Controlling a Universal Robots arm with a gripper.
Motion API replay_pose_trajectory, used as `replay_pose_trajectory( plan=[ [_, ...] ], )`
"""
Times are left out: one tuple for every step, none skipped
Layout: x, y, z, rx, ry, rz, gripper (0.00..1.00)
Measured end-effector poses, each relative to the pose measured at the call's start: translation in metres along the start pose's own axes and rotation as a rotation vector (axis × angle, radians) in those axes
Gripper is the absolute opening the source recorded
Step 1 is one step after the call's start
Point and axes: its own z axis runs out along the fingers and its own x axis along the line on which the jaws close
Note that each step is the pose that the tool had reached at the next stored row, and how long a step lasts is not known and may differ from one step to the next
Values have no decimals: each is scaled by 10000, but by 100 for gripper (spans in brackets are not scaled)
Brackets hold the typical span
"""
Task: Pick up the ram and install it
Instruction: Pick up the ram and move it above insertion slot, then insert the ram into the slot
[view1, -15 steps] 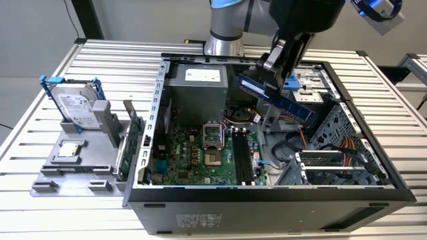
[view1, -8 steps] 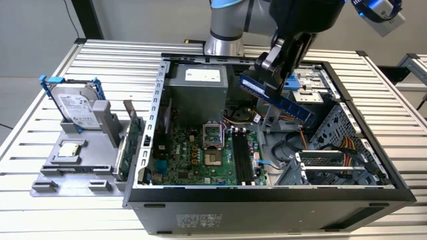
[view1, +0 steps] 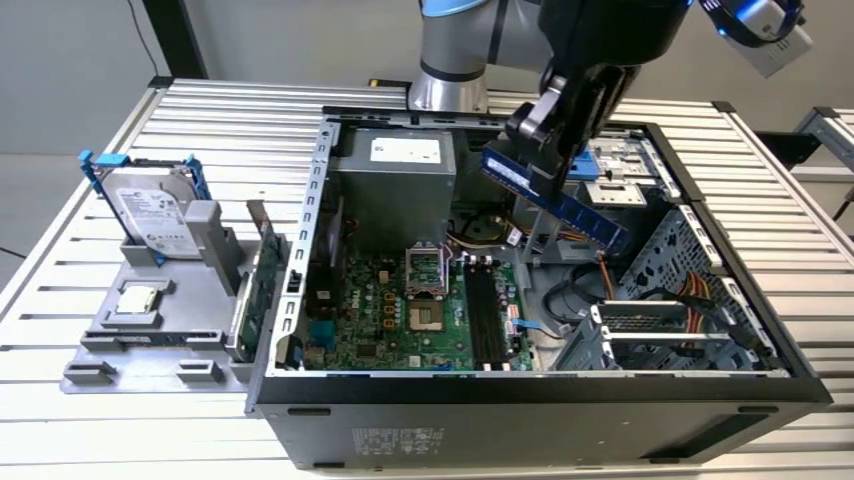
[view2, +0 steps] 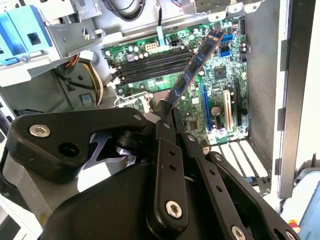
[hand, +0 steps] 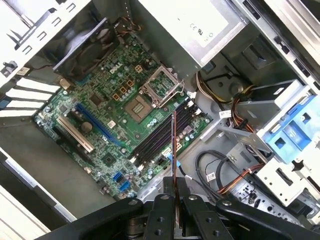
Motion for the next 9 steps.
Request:
replay_pose_trajectory(
  plan=[
    [0, 0, 0, 3, 0, 59, 0],
    [0, 0, 0, 6, -1, 119, 0],
    [0, 0, 0, 9, -1, 176, 0],
    [0, 0, 0, 12, -1, 239, 0],
    [0, 0, 0, 15, -1, 296, 0],
    [0, 0, 0, 17, -1, 352, 0],
    [0, 0, 0, 20, -1, 411, 0],
    [0, 0, 0, 23, -2, 469, 0],
    [0, 0, 0, 26, -1, 530, 0]
  ],
)
